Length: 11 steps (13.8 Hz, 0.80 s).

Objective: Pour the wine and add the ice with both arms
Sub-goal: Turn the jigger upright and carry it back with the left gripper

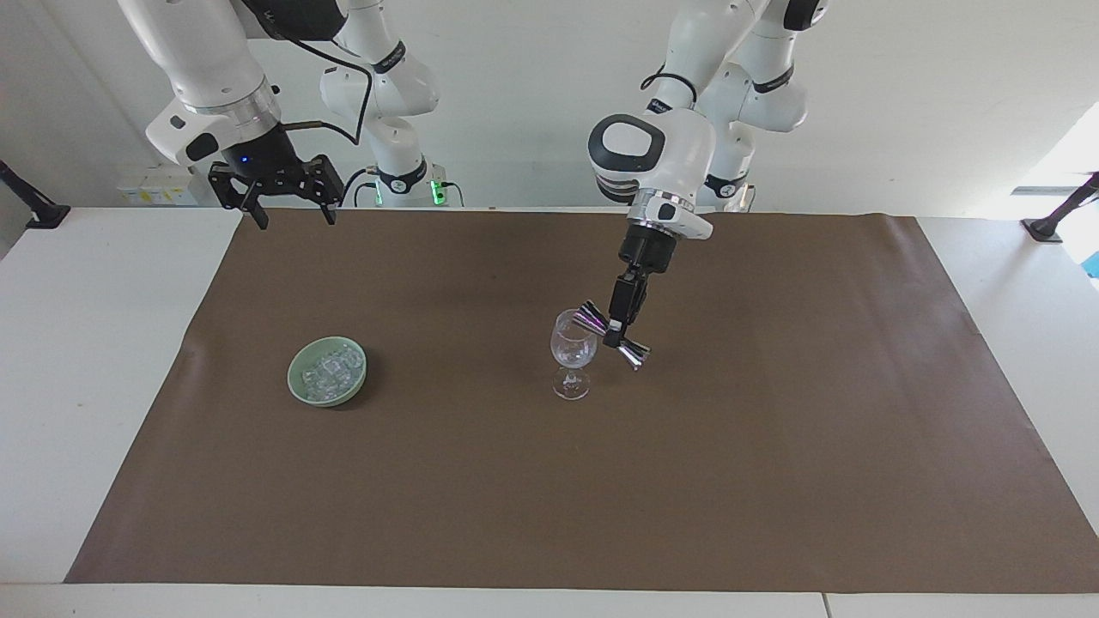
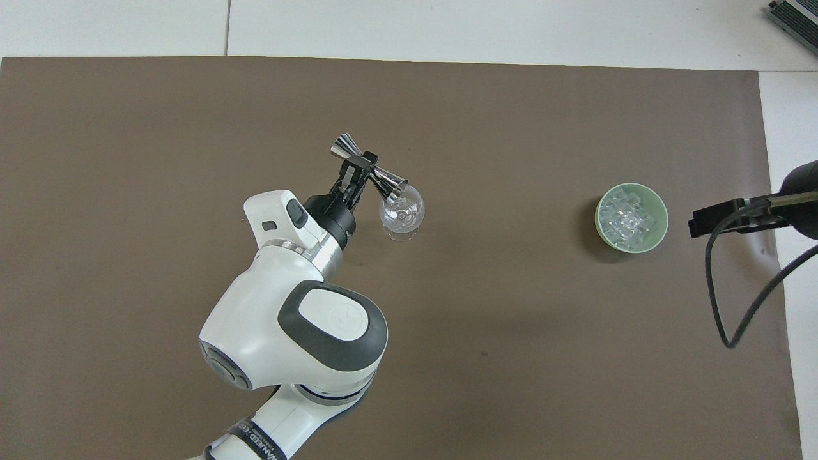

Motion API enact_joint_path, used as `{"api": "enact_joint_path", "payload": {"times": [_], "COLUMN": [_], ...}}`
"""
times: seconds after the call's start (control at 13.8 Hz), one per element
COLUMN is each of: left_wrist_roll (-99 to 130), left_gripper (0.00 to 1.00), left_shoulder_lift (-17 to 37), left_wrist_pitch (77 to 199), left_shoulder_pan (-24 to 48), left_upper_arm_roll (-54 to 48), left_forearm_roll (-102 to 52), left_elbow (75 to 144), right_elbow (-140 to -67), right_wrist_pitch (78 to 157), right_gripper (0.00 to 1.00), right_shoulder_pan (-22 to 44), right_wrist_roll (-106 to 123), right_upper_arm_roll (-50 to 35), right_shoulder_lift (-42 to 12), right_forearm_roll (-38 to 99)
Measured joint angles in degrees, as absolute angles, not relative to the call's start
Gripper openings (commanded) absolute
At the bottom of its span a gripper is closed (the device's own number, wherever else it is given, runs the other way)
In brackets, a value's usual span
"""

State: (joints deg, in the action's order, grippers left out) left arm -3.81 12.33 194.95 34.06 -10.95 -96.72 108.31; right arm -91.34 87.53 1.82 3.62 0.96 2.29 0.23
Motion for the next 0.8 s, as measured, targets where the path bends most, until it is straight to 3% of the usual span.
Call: {"api": "enact_joint_path", "payload": {"times": [0.8], "left_wrist_roll": [11.1], "left_gripper": [0.00], "left_shoulder_lift": [11.8], "left_wrist_pitch": [190.9], "left_shoulder_pan": [30.6], "left_upper_arm_roll": [-10.6], "left_forearm_roll": [-103.1], "left_elbow": [107.5], "right_elbow": [-91.3], "right_wrist_pitch": [87.5], "right_gripper": [1.00], "right_shoulder_pan": [1.8], "right_wrist_roll": [3.6], "right_upper_arm_roll": [1.0], "right_shoulder_lift": [2.3], "right_forearm_roll": [0.2]}}
